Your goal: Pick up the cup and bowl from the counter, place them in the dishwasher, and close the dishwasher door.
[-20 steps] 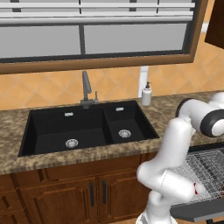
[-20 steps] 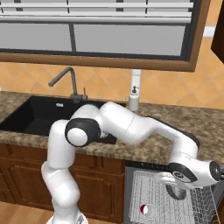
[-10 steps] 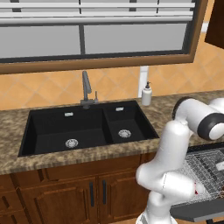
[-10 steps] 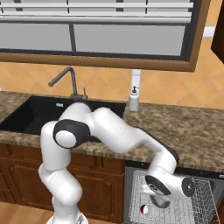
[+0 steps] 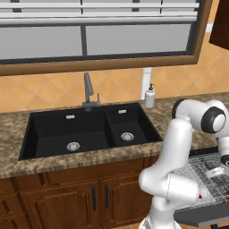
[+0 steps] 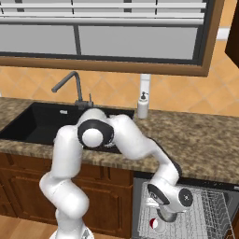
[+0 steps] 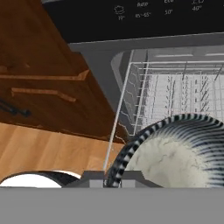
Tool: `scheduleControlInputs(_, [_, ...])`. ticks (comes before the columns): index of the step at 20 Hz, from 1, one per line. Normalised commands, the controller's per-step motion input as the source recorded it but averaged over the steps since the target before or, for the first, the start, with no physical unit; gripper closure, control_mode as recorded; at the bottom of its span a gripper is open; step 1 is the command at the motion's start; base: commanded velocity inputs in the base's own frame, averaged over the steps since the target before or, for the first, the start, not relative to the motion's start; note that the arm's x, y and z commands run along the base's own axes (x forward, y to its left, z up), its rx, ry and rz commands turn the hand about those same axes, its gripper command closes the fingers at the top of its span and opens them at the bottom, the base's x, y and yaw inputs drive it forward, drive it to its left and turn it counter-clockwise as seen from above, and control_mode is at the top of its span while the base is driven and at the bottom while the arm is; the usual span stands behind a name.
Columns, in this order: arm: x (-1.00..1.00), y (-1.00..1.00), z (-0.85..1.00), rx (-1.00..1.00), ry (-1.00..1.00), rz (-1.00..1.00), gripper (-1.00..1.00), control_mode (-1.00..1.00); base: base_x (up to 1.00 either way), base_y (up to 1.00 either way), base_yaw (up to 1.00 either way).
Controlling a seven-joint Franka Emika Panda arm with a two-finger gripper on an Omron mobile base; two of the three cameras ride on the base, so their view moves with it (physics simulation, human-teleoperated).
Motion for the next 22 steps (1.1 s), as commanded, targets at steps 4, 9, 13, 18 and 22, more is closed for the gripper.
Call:
scheduleControlInputs(4, [0.57,-0.42,-0.72,0.0,0.03,0.0,1.0,-1.0,0.0,0.0,0.0])
scheduleControlInputs(9, [0.45,-0.43,-0.73,0.0,0.0,0.0,1.0,-1.0,0.0,0.0,0.0])
scheduleControlInputs(13, [0.39,-0.39,-0.79,0.02,-0.09,0.01,1.0,-1.0,0.0,0.0,0.0])
scheduleControlInputs(18, [0.33,-0.28,-0.3,0.06,-0.16,0.03,1.0,-1.0,0.0,0.0,0.0])
scheduleControlInputs(22, [0.49,-0.01,-0.26,0.0,-0.02,0.02,1.0,-1.0,0.0,0.0,0.0])
